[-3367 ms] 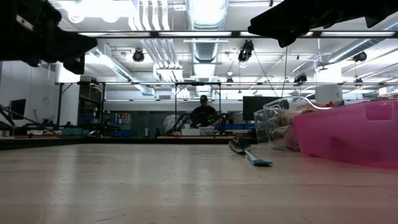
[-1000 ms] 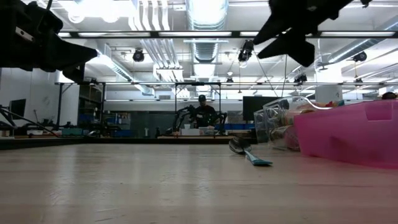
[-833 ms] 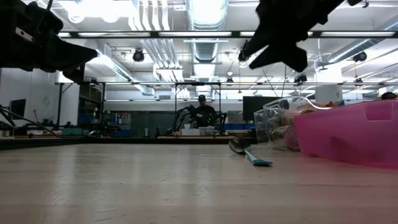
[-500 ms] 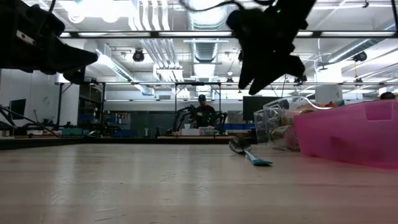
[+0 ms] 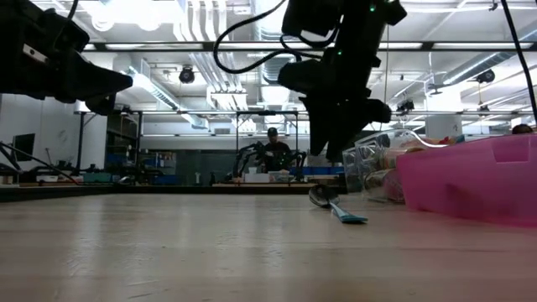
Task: Pick & Place Food Item
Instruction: Put the blue spoon into the red bin, then return to Home Position
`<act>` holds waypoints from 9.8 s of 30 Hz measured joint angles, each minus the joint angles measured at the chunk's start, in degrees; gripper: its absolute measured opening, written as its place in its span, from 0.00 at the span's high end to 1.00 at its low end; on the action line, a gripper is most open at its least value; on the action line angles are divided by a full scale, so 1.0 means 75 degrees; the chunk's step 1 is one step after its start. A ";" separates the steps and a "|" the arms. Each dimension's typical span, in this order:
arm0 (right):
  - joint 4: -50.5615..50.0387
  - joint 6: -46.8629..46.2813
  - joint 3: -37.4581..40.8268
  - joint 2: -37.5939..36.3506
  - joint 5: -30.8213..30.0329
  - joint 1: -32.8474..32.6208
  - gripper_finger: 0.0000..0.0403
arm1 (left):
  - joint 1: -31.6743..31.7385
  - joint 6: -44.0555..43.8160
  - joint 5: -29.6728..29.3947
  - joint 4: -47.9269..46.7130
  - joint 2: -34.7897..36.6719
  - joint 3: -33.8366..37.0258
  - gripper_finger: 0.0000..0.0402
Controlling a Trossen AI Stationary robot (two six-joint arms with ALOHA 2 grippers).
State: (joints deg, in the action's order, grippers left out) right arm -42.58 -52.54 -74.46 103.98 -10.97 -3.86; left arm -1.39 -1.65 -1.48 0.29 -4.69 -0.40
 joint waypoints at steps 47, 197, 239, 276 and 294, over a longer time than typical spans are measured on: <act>-0.0189 -0.3476 -0.0572 0.1802 -0.1452 -0.1255 0.62 | 0.0000 0.0007 -0.0003 -0.0005 -0.0105 0.0000 1.00; -0.0076 0.0769 0.5162 -0.3557 -0.0871 -0.3655 0.95 | 0.0002 -0.0003 -0.0002 -0.0005 -0.0105 0.0002 1.00; 0.3562 0.5216 0.4111 -0.5134 -0.3399 -0.3954 0.49 | 0.0002 0.0017 -0.0001 -0.0005 -0.0105 0.0002 1.00; 0.9162 0.8546 0.9195 -1.0262 0.0447 -0.1941 0.98 | 0.0003 0.0003 -0.0003 -0.0005 -0.0105 0.0003 1.00; 0.6317 0.8679 0.9836 -1.3863 0.1007 -0.1950 0.98 | 0.0003 0.0023 -0.0003 -0.0002 -0.0105 0.0003 1.00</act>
State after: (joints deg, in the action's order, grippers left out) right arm 4.79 12.55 -0.69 0.01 -3.41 -18.48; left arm -1.37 -1.48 -1.50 0.27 -5.48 -0.38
